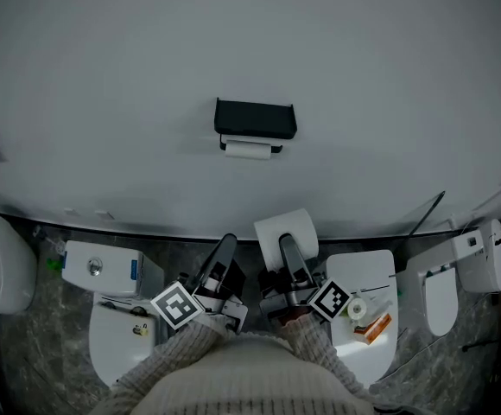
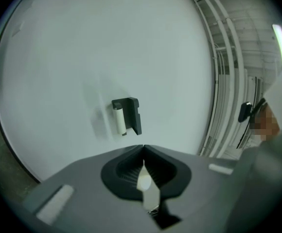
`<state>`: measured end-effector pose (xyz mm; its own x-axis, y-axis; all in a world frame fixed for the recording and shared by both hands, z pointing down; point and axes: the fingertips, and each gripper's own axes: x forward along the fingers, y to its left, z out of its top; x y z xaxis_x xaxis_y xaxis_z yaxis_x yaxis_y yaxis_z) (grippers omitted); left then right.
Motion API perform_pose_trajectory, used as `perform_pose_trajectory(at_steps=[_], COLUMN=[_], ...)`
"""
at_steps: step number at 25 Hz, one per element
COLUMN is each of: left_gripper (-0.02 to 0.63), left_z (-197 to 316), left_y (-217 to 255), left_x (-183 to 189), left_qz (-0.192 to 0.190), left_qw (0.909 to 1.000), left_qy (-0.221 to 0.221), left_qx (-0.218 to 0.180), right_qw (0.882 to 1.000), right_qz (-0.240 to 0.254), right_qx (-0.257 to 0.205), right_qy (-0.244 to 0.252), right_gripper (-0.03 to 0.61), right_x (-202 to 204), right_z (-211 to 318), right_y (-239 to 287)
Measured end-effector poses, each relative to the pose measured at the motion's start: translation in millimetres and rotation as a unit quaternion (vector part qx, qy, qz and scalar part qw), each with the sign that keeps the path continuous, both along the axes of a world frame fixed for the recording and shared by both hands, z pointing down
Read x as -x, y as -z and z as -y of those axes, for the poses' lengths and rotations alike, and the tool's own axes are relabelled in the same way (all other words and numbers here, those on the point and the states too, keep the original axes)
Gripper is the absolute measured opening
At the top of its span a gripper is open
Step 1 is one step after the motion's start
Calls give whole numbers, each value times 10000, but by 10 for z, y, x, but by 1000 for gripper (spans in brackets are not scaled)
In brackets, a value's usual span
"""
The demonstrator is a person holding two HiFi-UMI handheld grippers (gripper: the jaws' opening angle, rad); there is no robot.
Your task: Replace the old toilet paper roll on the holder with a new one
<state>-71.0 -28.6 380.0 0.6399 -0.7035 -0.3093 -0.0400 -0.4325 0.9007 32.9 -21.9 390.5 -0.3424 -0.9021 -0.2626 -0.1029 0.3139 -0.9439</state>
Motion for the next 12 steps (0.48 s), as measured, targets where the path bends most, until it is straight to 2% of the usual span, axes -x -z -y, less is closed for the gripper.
perform_pose_trajectory(at_steps=[9, 12], left_gripper=[-5, -5], left_z=[536, 660], left_y=[-104, -96], left_x=[-93, -99], left_qz=[99, 2], left_qw=[9997, 9997], left_qy=[-71, 41], left_qx=[192, 255], right_qw=[9997, 9994], right_qz=[47, 151], right_qx=[231, 315], right_qy=[-77, 26], right_gripper=[497, 497], right_x=[-87, -120], right_z=[479, 605], right_y=[-132, -158])
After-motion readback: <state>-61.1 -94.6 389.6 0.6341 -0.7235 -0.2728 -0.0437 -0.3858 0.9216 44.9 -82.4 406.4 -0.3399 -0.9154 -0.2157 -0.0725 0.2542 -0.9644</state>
